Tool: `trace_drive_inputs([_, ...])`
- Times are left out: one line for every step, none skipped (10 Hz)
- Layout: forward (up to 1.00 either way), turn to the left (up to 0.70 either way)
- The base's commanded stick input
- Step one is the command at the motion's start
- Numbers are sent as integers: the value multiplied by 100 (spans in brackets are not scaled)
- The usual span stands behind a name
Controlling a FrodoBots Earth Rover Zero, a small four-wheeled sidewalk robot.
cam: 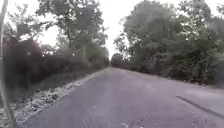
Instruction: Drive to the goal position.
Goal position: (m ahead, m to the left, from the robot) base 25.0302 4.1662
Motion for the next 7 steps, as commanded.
trace_drive_inputs([70,1])
trace_drive_inputs([70,1])
trace_drive_inputs([70,1])
trace_drive_inputs([70,1])
trace_drive_inputs([70,1])
trace_drive_inputs([70,1])
trace_drive_inputs([70,1])
